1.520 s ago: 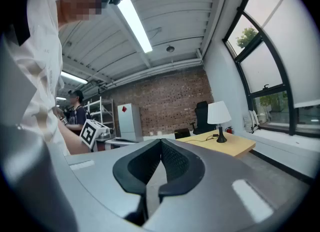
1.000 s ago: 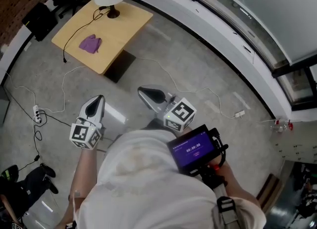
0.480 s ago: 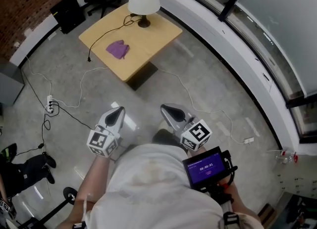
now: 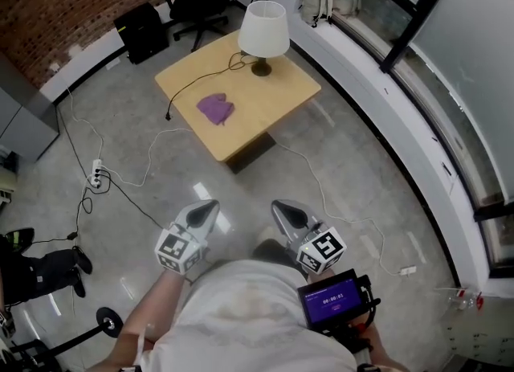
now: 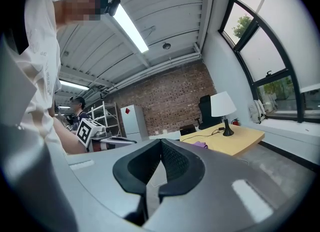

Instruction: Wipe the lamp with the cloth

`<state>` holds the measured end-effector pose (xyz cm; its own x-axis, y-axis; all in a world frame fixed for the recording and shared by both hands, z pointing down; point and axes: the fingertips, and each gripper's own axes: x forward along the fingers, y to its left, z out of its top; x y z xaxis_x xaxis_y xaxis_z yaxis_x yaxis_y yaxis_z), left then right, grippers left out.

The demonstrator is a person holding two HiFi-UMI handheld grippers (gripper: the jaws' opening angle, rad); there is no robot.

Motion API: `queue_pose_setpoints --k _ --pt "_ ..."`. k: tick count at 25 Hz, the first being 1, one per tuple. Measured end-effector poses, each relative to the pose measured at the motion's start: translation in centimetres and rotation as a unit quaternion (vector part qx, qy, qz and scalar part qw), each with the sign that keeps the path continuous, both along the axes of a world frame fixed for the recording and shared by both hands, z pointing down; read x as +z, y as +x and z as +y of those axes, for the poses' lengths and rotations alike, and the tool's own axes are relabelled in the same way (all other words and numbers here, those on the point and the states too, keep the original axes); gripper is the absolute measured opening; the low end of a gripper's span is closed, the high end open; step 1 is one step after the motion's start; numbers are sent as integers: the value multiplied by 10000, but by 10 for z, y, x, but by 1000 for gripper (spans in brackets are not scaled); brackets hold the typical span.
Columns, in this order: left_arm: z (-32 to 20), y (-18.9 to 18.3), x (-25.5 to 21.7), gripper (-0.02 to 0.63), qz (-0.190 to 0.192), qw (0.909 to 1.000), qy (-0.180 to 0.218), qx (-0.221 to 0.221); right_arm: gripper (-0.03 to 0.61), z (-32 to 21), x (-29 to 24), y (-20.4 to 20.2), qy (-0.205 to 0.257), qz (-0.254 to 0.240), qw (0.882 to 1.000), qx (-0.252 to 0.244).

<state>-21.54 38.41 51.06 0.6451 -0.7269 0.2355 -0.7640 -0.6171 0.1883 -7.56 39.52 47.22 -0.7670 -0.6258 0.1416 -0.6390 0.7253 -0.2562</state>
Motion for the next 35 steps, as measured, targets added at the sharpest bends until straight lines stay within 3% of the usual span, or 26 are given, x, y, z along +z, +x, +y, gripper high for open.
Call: queue_pose_setpoints --k 7,19,35 --pt "-36 16 -6 2 52 9998 -37 -163 14 -35 1 19 -51 35 10000 -43" --pt "-101 46 -11 2 -197 9995 -133 -191 14 -99 8 44 -108 -210 9996 -178" --pt "-159 45 2 2 -502 9975 -177 -469 14 -161 29 69 -363 -94 9990 -238"
